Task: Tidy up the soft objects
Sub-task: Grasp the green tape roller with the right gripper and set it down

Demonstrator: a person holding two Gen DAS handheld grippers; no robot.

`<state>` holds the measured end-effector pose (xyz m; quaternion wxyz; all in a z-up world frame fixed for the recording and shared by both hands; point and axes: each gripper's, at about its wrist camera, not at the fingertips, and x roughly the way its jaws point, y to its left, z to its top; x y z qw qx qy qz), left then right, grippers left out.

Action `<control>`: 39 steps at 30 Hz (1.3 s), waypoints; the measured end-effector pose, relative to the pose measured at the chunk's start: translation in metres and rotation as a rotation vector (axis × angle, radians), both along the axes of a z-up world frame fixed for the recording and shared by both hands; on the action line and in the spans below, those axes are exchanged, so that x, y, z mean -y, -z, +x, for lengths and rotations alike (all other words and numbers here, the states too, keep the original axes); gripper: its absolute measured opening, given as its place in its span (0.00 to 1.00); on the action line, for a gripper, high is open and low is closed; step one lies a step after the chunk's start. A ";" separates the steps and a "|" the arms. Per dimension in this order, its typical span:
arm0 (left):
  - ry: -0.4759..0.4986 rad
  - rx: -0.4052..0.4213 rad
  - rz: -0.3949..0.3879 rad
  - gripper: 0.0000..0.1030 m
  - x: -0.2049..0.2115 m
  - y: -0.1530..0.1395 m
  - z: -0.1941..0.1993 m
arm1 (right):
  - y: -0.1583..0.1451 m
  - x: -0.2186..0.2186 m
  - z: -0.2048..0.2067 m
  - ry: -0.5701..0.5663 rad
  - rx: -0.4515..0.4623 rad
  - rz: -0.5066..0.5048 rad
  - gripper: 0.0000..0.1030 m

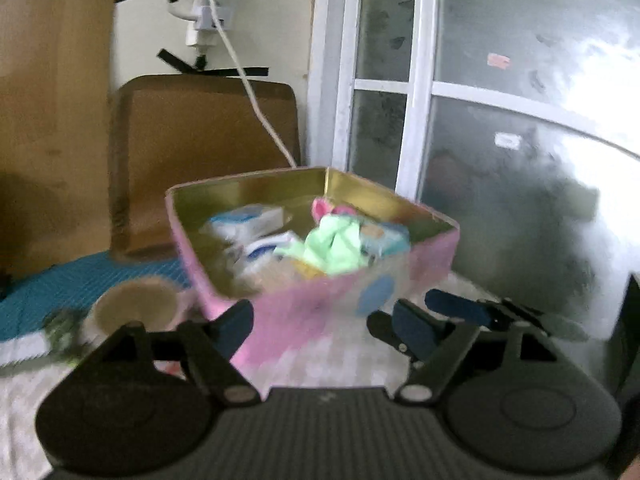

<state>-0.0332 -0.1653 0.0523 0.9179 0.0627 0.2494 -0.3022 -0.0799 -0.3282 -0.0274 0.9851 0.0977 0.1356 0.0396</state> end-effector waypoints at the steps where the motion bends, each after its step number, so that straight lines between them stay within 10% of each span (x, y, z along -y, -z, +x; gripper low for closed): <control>1: -0.009 -0.004 0.009 0.80 -0.012 0.003 -0.006 | 0.003 -0.006 0.000 -0.051 -0.042 0.015 0.66; 6: -0.191 -0.053 0.135 0.80 -0.092 0.033 -0.009 | 0.014 -0.065 0.010 -0.356 -0.236 -0.021 0.71; 11: -0.497 -0.093 0.221 0.91 -0.195 0.058 0.007 | 0.014 -0.146 0.007 -0.540 -0.222 -0.165 0.78; 15: -0.682 -0.103 0.188 0.89 -0.252 0.055 0.010 | 0.000 -0.189 0.045 -0.626 -0.251 -0.138 0.56; 21: -0.773 -0.125 0.050 0.87 -0.273 0.053 0.009 | -0.027 -0.249 0.113 -0.459 -0.139 -0.239 0.56; 27: -0.751 -0.109 0.038 0.83 -0.276 0.053 0.009 | -0.021 -0.276 0.203 -0.337 -0.327 -0.302 0.59; 39: -0.763 -0.011 -0.018 0.86 -0.284 0.048 -0.007 | -0.012 -0.275 0.219 -0.263 -0.356 -0.358 0.61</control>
